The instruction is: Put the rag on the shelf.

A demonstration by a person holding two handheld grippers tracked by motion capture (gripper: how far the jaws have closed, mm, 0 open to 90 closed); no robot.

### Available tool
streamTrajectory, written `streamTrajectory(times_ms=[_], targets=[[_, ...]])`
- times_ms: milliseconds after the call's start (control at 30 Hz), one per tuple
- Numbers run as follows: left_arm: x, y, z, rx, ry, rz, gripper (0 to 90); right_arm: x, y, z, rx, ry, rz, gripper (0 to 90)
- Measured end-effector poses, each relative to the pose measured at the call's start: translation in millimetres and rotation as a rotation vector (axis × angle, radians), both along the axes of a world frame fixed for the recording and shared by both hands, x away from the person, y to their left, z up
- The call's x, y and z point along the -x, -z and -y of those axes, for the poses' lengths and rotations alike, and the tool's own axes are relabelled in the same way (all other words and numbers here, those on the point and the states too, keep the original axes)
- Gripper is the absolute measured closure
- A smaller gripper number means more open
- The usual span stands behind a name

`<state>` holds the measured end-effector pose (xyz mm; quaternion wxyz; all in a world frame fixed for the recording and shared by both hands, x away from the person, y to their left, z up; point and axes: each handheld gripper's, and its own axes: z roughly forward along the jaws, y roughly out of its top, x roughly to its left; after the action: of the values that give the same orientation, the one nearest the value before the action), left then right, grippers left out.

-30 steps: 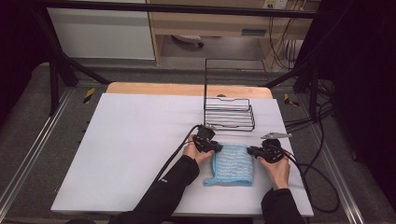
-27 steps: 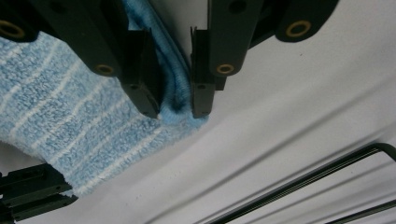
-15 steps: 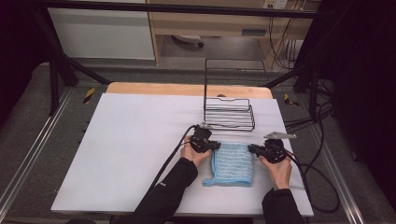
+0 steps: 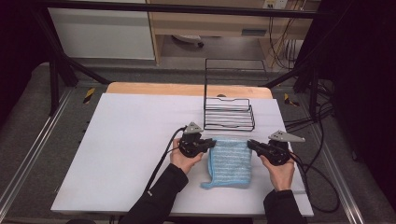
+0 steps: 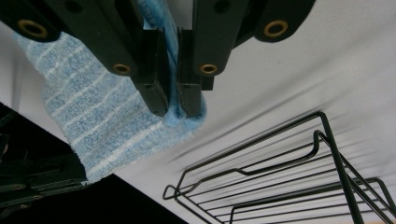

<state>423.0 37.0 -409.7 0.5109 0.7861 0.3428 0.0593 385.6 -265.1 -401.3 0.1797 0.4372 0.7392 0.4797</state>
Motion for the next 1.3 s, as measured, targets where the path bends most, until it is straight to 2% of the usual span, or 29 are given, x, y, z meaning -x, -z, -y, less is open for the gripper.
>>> streamTrajectory(times_ms=[433,500,933,1300], targets=[[19.1,-22.6,-9.8,0.038,-0.018,0.089,84.3,12.7,-22.4,-5.2,-0.033,-0.016,0.086,85.5],[19.3,-26.4,-10.3,0.034,-0.022,0.106,84.2,13.5,-25.9,-6.1,-0.035,-0.016,0.100,85.6],[20.1,-56.9,-18.4,0.075,-0.044,0.189,84.2,19.7,-55.7,-14.9,-0.046,-0.005,0.204,85.8],[19.4,-86.8,-17.5,0.105,-0.061,0.265,84.2,23.5,-82.3,-17.5,-0.077,0.023,0.295,85.9]])
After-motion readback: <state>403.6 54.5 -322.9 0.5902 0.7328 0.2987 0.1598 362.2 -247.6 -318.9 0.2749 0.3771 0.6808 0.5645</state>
